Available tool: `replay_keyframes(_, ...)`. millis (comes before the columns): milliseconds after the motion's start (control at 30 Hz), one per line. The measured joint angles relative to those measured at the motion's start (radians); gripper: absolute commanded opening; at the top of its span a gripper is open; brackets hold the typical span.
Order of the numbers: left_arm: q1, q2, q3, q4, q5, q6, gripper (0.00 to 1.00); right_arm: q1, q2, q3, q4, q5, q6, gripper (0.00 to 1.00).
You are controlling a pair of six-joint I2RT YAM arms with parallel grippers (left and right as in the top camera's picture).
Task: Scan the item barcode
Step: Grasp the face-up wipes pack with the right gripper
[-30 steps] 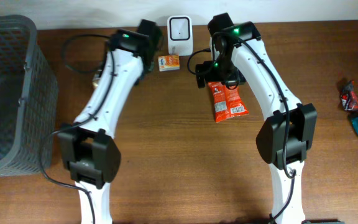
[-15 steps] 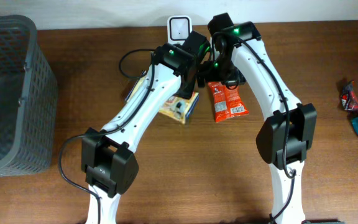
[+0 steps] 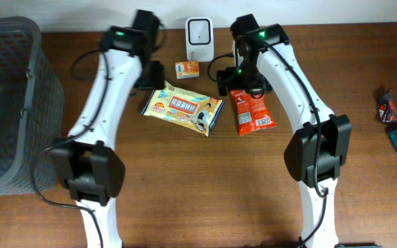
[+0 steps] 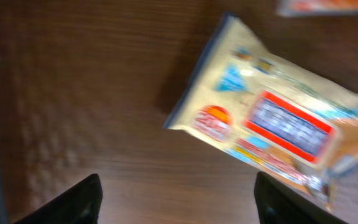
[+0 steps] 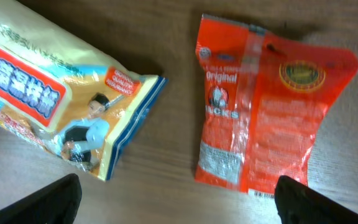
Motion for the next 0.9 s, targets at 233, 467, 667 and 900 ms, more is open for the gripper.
replay_keyframes(233, 0.081, 0.0, -0.116, 0.038, 0.007, 0.0, 0.42, 0.0, 0.0, 0.0, 0.114, -0.095, 0.006, 0.94)
replay_keyframes(467, 0.14, 0.0, -0.182, 0.078, 0.011, -0.058, 0.43, 0.074, 0.019, 0.0, 0.214, -0.215, -0.232, 0.91)
replay_keyframes(667, 0.201, 0.0, -0.182, 0.076, 0.031, -0.088, 0.52, 0.164, 0.117, 0.0, 0.32, -0.173, -0.322, 0.91)
replay_keyframes(900, 0.248, 0.0, -0.187, 0.074, 0.062, -0.105, 0.7, 0.183, 0.178, 0.0, 0.335, -0.154, -0.534, 0.92)
